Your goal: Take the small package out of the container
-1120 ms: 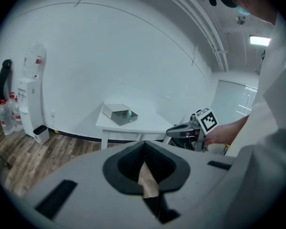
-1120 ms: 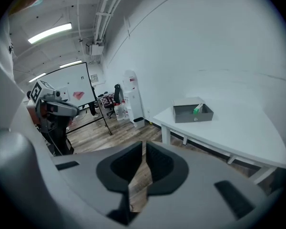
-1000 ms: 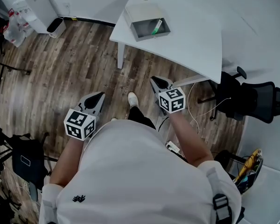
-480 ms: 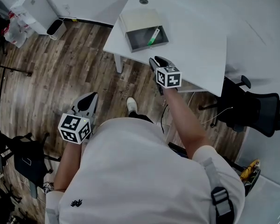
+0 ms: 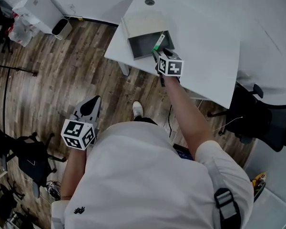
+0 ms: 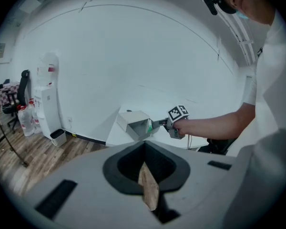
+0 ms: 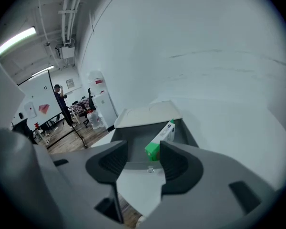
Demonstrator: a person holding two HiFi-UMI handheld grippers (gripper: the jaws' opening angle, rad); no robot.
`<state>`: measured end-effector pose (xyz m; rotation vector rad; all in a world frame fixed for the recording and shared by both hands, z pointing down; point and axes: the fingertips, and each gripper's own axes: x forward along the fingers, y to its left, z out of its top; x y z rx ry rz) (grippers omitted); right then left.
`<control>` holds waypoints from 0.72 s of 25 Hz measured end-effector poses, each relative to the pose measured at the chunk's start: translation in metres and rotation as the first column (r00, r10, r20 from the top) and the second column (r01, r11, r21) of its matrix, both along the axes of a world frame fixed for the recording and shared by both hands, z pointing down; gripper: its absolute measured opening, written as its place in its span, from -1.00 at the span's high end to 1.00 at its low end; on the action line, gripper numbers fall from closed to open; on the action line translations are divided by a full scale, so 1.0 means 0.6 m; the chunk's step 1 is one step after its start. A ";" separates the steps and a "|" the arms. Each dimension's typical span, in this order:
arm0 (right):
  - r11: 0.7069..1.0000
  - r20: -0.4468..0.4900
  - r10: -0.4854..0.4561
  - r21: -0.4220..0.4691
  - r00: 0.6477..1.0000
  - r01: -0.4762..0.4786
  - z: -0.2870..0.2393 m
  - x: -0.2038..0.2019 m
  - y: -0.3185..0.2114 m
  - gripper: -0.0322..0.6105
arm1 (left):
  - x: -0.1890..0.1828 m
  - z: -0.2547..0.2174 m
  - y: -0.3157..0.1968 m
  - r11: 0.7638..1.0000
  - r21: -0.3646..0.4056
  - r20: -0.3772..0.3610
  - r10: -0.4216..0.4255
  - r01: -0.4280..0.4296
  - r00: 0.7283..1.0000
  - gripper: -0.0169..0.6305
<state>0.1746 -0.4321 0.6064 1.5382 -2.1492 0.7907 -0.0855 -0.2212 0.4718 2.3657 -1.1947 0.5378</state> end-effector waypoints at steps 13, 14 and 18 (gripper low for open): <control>0.983 -0.018 0.162 -0.084 0.987 -0.163 0.052 0.029 -0.110 0.10 | -0.008 0.011 -0.021 0.995 -0.023 0.032 -0.100 0.101 0.994 0.92; 0.981 -0.020 0.170 -0.091 0.985 -0.172 0.056 0.029 -0.114 0.10 | -0.010 0.012 -0.021 0.994 -0.025 0.033 -0.106 0.107 0.994 0.92; 0.975 -0.031 0.191 -0.114 0.981 -0.193 0.071 0.030 -0.125 0.10 | -0.012 0.012 -0.023 0.992 -0.024 0.040 -0.120 0.121 0.992 0.93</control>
